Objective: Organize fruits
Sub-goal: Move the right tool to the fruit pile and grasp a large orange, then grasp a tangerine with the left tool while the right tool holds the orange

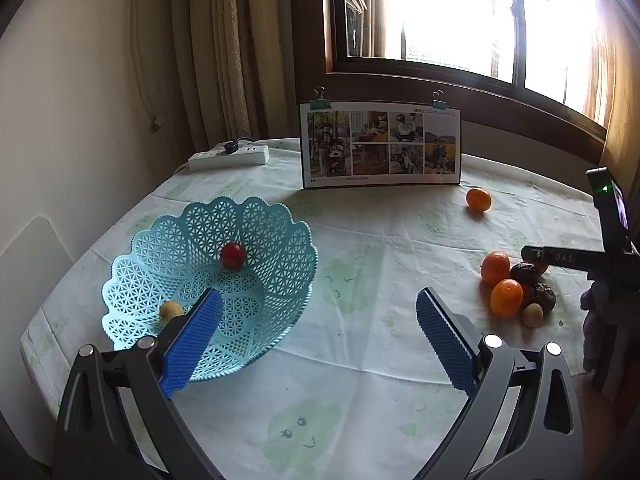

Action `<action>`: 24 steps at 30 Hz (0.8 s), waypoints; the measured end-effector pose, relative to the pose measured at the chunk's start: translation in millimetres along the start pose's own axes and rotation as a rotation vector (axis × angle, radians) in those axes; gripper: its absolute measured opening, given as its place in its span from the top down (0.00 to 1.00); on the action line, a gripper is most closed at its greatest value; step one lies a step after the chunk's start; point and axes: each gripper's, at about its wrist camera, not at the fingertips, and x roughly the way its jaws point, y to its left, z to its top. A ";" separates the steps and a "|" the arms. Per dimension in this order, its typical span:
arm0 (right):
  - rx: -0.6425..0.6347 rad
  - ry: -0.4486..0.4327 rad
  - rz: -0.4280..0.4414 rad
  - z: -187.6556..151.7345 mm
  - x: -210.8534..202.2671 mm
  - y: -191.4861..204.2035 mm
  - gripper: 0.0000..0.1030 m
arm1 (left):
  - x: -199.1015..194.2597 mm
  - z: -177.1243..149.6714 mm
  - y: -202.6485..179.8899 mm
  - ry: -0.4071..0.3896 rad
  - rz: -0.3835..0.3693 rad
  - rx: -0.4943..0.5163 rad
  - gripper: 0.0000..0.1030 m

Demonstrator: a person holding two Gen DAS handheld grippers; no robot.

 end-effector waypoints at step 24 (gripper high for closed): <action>0.098 -0.133 -0.035 -24.1 -69.0 -75.2 0.62 | 118.7 90.8 -162.7 0.104 -0.278 0.245 0.04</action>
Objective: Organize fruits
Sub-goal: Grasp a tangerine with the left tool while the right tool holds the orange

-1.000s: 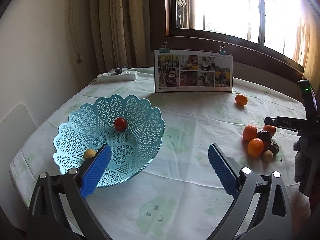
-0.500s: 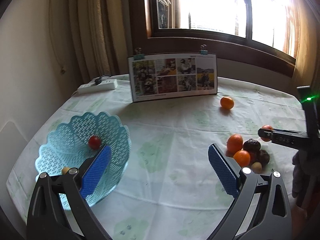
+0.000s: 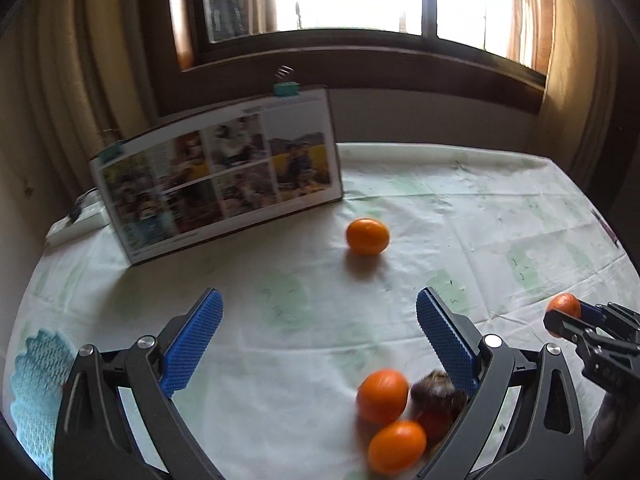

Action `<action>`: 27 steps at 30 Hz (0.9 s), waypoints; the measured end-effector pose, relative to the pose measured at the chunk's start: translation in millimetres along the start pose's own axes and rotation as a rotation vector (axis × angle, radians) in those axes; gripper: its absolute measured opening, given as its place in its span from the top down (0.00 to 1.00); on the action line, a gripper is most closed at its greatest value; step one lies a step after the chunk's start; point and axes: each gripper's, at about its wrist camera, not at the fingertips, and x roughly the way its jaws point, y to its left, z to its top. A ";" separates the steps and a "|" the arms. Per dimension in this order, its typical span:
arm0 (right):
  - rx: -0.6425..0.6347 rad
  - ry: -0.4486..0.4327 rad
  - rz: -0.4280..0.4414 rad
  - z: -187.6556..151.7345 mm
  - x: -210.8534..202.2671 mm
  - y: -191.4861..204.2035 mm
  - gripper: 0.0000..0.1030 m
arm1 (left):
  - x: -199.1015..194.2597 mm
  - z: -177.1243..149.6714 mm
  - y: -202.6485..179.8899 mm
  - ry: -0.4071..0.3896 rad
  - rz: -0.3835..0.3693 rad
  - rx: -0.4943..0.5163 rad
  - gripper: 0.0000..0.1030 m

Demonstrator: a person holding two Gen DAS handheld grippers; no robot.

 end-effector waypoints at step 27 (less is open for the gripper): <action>0.019 0.045 0.011 -5.1 19.6 -3.9 0.62 | 120.9 56.0 -59.4 0.177 -0.052 0.179 0.56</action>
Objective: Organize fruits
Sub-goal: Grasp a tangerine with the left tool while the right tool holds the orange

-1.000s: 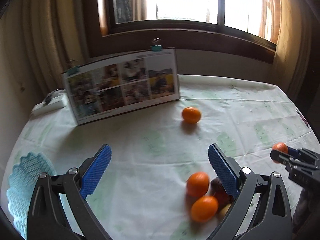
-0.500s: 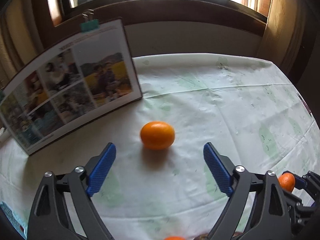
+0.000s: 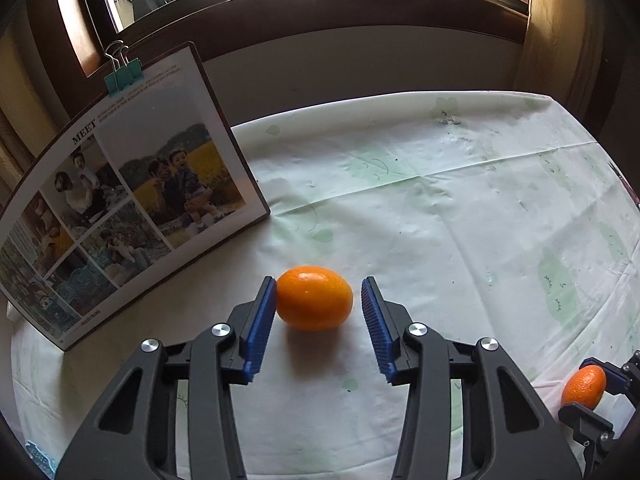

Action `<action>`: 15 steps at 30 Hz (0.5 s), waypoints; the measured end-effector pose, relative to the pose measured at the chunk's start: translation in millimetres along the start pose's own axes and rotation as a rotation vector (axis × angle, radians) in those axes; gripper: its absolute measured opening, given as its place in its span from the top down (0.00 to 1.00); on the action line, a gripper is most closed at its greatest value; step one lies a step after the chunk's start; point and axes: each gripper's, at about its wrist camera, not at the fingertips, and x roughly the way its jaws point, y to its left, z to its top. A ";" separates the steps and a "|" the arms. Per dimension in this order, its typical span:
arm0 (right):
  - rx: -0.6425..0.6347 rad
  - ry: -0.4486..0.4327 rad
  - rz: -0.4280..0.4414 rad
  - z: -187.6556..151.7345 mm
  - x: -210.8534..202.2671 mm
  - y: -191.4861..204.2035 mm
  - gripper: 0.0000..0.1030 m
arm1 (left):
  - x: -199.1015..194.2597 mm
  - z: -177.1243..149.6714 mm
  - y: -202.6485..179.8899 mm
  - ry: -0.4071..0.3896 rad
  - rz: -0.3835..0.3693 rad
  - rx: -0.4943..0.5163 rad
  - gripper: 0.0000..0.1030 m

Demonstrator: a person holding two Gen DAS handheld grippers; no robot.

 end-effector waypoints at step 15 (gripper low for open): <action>0.004 -0.004 0.002 1.2 -1.4 -2.5 0.62 | 21.1 6.3 6.6 0.061 -0.017 0.040 0.54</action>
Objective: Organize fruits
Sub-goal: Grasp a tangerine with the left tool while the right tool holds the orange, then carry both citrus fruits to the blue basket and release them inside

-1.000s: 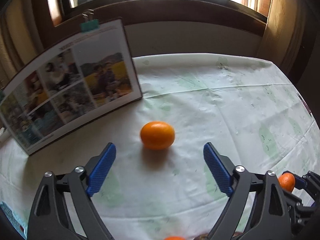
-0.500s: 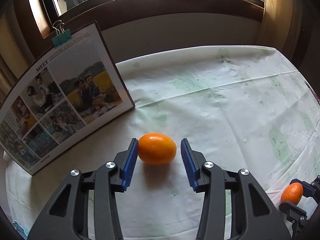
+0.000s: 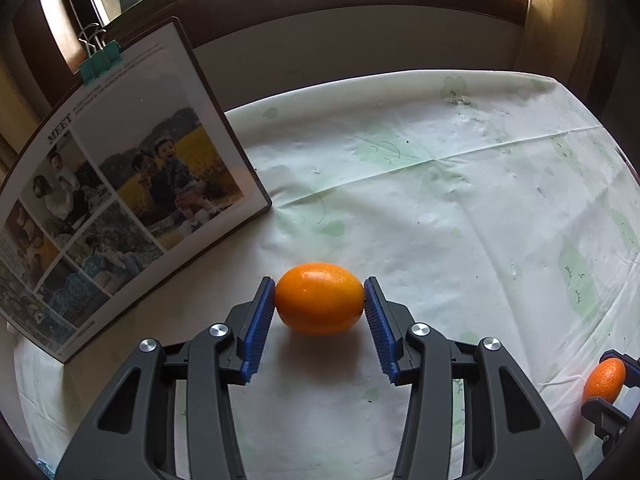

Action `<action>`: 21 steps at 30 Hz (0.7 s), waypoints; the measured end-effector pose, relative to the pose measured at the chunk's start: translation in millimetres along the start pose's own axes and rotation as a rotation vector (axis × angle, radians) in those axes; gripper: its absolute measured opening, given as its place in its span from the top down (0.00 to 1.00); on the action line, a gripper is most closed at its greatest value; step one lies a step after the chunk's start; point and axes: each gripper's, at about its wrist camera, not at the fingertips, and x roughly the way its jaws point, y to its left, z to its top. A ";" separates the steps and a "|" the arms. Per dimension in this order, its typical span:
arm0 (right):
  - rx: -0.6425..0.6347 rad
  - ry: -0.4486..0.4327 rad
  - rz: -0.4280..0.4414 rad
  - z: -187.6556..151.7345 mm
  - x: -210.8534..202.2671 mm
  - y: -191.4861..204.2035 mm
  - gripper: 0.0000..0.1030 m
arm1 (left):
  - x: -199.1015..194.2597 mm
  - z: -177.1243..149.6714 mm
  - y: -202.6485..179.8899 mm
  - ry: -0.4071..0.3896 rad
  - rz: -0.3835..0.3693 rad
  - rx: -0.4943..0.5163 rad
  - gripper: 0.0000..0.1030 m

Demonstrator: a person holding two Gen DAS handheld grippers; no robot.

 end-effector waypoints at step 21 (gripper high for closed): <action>-0.009 -0.023 0.016 0.0 -7.1 2.2 0.62 | -56.5 -45.4 20.1 -0.093 0.086 -0.098 0.55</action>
